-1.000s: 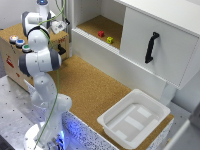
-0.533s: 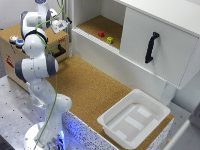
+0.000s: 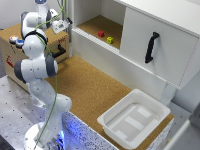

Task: Place the purple block on top of the drawer

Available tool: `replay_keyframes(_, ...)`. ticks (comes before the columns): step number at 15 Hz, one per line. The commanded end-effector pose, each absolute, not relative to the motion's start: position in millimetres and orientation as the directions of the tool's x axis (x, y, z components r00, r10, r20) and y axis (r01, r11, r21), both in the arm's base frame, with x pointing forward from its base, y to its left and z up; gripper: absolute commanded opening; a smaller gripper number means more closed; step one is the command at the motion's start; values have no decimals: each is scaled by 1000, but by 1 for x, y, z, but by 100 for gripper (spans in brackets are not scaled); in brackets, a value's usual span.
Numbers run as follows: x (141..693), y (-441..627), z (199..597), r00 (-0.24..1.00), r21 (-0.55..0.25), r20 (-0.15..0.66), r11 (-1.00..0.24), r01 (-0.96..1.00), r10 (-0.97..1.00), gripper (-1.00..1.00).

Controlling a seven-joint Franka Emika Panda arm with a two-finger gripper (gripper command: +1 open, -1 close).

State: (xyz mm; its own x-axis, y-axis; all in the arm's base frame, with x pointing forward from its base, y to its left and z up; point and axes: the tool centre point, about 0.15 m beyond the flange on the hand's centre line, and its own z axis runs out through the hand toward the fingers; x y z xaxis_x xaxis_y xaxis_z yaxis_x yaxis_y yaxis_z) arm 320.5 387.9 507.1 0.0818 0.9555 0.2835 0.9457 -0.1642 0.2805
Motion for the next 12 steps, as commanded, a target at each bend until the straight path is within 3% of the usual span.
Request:
replay_keyframes(1, 294, 384, 526, -7, 242, 249, -55, 969, 968, 100)
replay_keyframes(5, 259, 396, 568, -49, 235, 141, 14, 972, 989, 100)
replay_keyframes(12, 198, 432, 582, -71, 173, 26, 65, 983, 997, 100)
